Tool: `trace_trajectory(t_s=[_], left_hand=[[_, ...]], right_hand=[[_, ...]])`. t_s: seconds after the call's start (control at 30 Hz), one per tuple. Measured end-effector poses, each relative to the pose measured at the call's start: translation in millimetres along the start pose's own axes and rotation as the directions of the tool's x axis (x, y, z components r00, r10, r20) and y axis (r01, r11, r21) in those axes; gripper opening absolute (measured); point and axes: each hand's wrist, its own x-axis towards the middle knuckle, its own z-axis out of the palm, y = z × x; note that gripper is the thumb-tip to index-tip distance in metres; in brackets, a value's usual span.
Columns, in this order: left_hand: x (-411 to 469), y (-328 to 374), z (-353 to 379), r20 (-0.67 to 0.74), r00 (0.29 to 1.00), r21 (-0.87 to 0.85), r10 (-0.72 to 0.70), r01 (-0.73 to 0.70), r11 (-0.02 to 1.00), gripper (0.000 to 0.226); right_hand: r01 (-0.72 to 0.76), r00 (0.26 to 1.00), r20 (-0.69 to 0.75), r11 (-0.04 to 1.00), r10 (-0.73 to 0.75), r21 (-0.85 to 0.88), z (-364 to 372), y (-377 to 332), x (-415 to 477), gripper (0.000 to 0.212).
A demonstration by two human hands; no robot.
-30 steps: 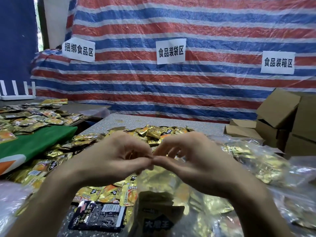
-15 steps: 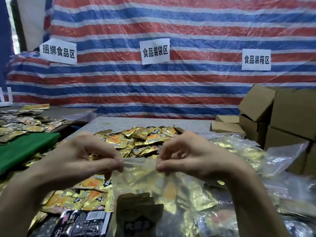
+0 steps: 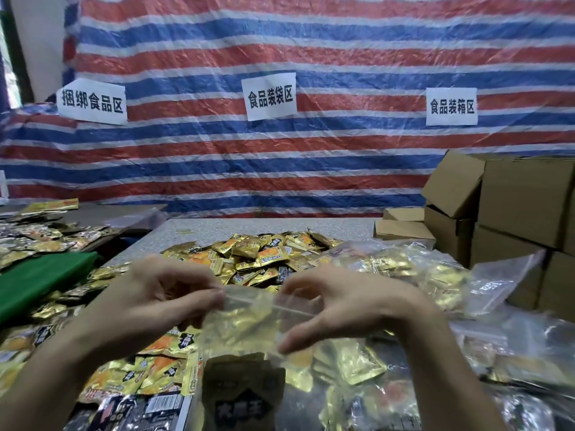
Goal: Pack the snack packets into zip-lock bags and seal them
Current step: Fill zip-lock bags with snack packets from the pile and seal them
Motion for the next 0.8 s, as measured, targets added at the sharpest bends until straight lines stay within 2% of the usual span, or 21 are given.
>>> trace_trajectory(t_s=[0.03,0.07,0.13,0.17,0.27,0.37,0.43,0.5,0.53,0.6,0.67,0.7,0.73,0.8], left_hand=[[1.3,3.6,3.7,-0.009,1.0,-0.004,0.016,-0.016,1.0,0.018],[2.4,7.8,6.8,-0.019,0.999,0.003,0.031,-0.031,1.0,0.021],[3.7,13.3,13.3,-0.05,0.997,0.068,0.067,-0.063,0.996,0.02],[4.5,15.1,16.7,-0.068,0.994,0.112,0.083,-0.075,0.991,0.016],[6.2,17.1,26.0,-0.149,0.988,0.137,0.037,-0.017,0.99,0.015],[7.2,17.8,35.9,-0.156,0.987,0.131,-0.028,0.049,0.99,0.043],[7.8,18.6,44.5,-0.111,0.993,0.139,-0.033,0.048,0.989,0.043],[8.4,16.9,54.4,-0.057,0.998,0.191,-0.033,0.043,0.981,0.035],[9.1,16.4,59.0,-0.034,0.999,0.229,-0.037,0.044,0.972,0.034],[9.7,15.7,68.7,0.012,0.999,0.256,-0.041,0.036,0.966,0.035],[10.0,14.8,75.8,0.047,0.998,0.251,-0.044,0.03,0.967,0.043],[9.4,14.3,77.9,0.05,0.998,0.256,-0.044,0.03,0.966,0.048],[9.3,13.7,79.6,0.048,0.998,0.264,-0.041,0.027,0.964,0.051],[9.2,12.8,80.1,0.034,0.999,0.273,-0.024,0.014,0.962,0.049]], right_hand=[[-0.012,0.999,0.044,1.0,0.011,0.025,4.9,-4.6,2.1,0.056],[-0.023,0.995,0.102,0.998,0.018,0.052,9.7,-8.5,4.4,0.057],[-0.075,0.979,0.198,0.991,0.053,0.107,15.6,-13.7,8.0,0.043],[-0.107,0.978,0.194,0.985,0.079,0.138,15.8,-14.6,8.2,0.036],[-0.144,0.989,0.012,0.966,0.145,0.215,6.3,-8.3,2.1,0.022],[-0.094,0.964,-0.196,0.923,0.178,0.374,-11.9,2.6,-12.6,0.019],[-0.008,0.88,-0.412,0.875,0.236,0.484,-23.3,12.6,-21.1,0.026],[0.125,0.673,-0.672,0.847,0.31,0.517,-32.0,25.0,-24.6,0.025],[0.193,0.549,-0.776,0.856,0.311,0.48,-33.7,31.7,-23.6,0.025],[0.228,0.34,-0.918,0.929,0.203,0.29,-33.6,43.1,-18.1,0.026],[0.179,0.197,-0.979,0.98,0.051,0.087,-33.4,53.5,-9.6,0.028],[0.145,0.18,-0.983,0.988,0.021,0.048,-33.2,59.2,-5.8,0.034],[0.094,0.204,-0.978,0.994,0.04,0.06,-32.2,66.7,-2.4,0.042],[-0.114,0.349,-0.907,0.971,0.237,0.21,-29.4,81.2,0.1,0.045]])
